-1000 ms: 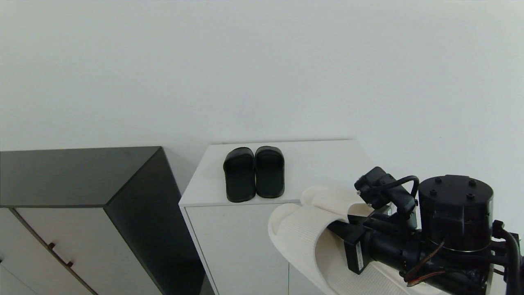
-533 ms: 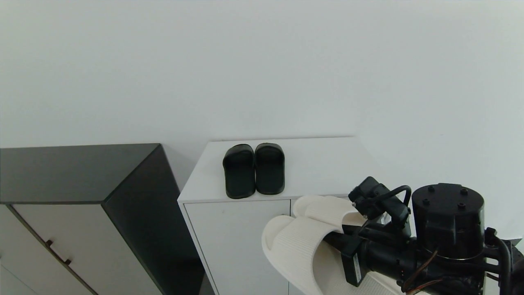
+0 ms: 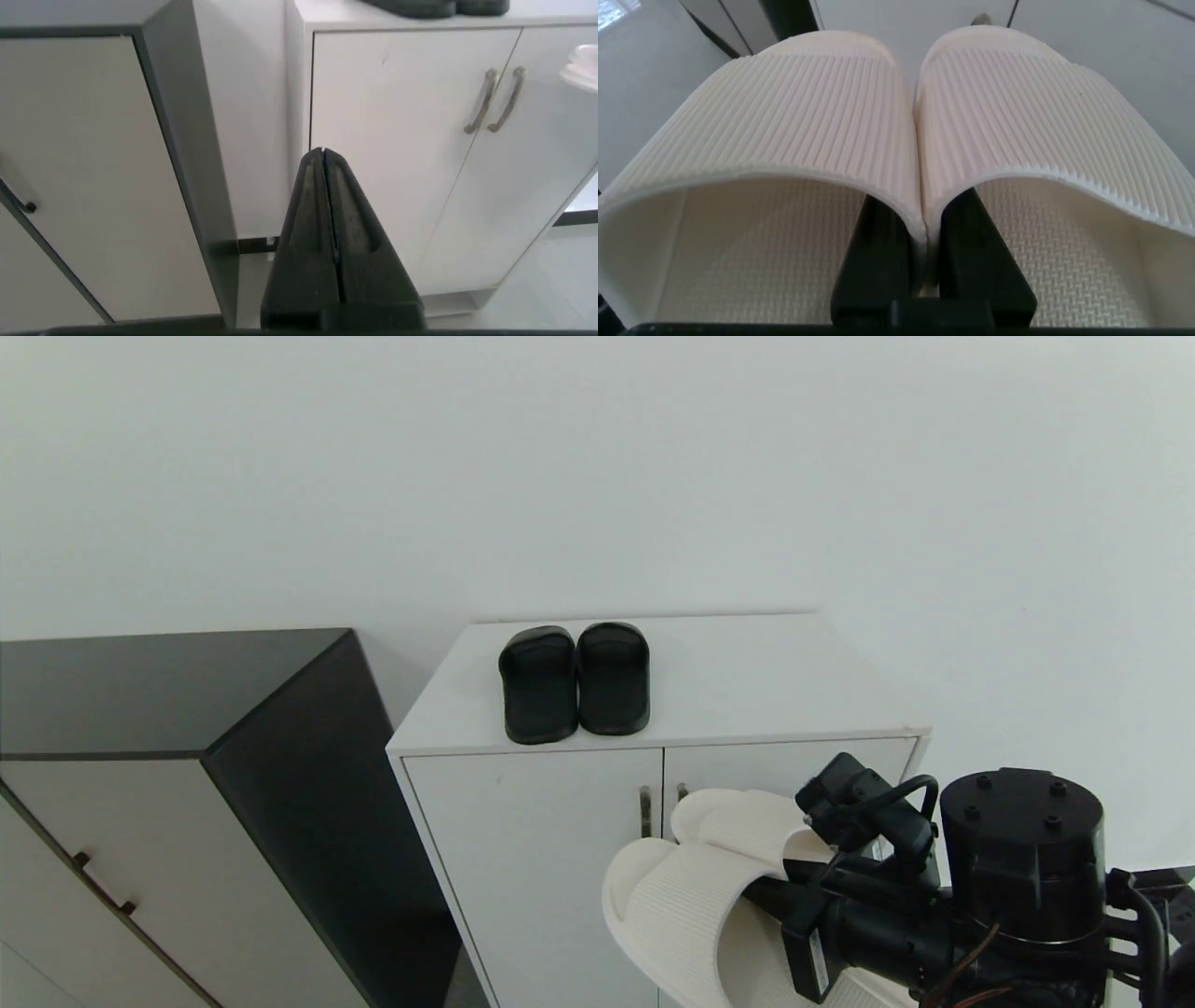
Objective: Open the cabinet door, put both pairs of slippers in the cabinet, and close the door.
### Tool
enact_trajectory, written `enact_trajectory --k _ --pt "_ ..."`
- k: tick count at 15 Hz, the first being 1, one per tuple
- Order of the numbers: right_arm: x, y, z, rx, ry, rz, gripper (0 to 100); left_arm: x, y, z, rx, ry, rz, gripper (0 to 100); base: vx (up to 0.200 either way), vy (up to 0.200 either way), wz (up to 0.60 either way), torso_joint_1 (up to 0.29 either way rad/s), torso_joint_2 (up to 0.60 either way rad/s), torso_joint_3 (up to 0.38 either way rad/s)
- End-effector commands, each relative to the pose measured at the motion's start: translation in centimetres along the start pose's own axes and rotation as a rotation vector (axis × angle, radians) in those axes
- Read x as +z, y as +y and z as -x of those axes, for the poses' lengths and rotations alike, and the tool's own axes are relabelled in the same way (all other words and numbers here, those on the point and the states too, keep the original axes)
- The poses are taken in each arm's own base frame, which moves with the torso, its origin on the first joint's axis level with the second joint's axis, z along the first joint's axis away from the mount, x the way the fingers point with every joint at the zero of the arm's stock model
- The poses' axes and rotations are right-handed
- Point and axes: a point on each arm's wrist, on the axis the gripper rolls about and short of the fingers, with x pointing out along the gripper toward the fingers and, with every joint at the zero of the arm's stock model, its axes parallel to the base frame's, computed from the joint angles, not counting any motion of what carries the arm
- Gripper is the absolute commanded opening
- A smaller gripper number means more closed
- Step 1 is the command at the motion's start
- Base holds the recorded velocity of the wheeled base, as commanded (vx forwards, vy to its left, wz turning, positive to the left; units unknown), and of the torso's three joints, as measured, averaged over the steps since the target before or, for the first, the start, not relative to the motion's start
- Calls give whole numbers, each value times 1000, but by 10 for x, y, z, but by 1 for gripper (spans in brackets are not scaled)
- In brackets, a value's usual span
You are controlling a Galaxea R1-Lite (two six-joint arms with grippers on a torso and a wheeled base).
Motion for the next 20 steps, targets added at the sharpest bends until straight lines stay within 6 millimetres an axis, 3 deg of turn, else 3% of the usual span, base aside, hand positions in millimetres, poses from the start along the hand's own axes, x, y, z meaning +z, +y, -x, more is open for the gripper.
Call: enact_trajectory --k 1,10,11,20 --pt "-1 1 0 3 1 1 0 0 0 0 1 1 0 0 0 0 0 -232 530 315" --pt "-6 2 2 10 -2 5 0 0 0 0 1 1 1 0 0 0 0 -192 517 318" --pt "-8 2 2 13 3 5 0 0 0 0 -1 1 1 100 0 0 0 -163 486 310" --pt "-10 2 2 12 9 6 0 0 0 0 -1 1 0 100 0 0 0 -124 464 337"
